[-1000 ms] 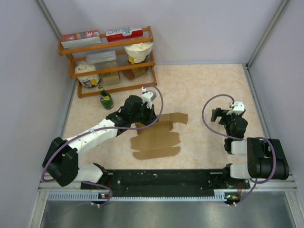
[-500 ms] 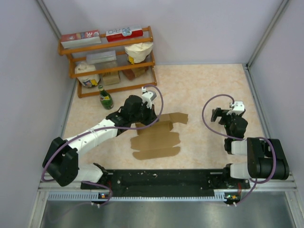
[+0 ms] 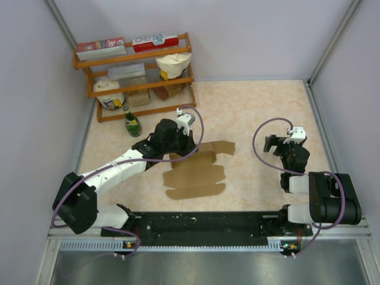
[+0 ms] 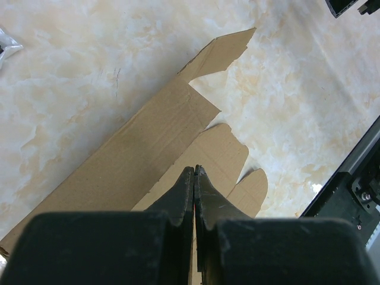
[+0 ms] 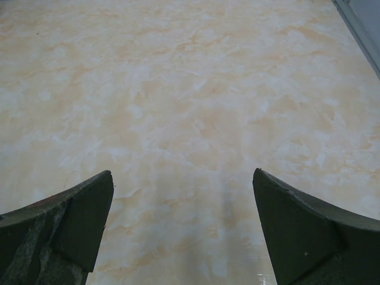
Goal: Fold the paper box
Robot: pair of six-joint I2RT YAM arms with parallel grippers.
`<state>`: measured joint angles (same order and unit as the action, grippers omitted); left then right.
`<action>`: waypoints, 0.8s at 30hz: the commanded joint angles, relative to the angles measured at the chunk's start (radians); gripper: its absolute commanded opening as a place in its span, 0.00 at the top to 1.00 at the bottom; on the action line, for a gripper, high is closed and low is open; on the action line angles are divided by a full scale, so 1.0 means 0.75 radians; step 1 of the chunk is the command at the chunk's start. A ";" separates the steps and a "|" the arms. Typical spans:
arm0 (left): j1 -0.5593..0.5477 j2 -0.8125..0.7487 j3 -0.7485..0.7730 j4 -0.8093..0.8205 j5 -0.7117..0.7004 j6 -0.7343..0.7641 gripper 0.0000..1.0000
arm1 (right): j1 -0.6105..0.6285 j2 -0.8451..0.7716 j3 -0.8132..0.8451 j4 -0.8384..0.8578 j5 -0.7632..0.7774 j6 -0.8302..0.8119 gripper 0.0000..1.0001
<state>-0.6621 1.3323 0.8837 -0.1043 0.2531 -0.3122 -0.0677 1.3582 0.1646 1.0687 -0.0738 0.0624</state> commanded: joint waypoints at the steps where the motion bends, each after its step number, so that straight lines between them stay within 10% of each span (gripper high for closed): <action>1: -0.005 -0.030 0.026 0.065 0.004 -0.001 1.00 | 0.011 0.007 0.040 0.062 -0.018 -0.005 0.01; 24: -0.005 -0.011 0.039 0.059 -0.002 0.015 1.00 | 0.011 0.009 0.040 0.062 -0.018 -0.007 0.01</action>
<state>-0.6624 1.3327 0.8837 -0.1040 0.2527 -0.3115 -0.0677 1.3582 0.1646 1.0687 -0.0742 0.0624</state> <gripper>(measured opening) 0.009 0.989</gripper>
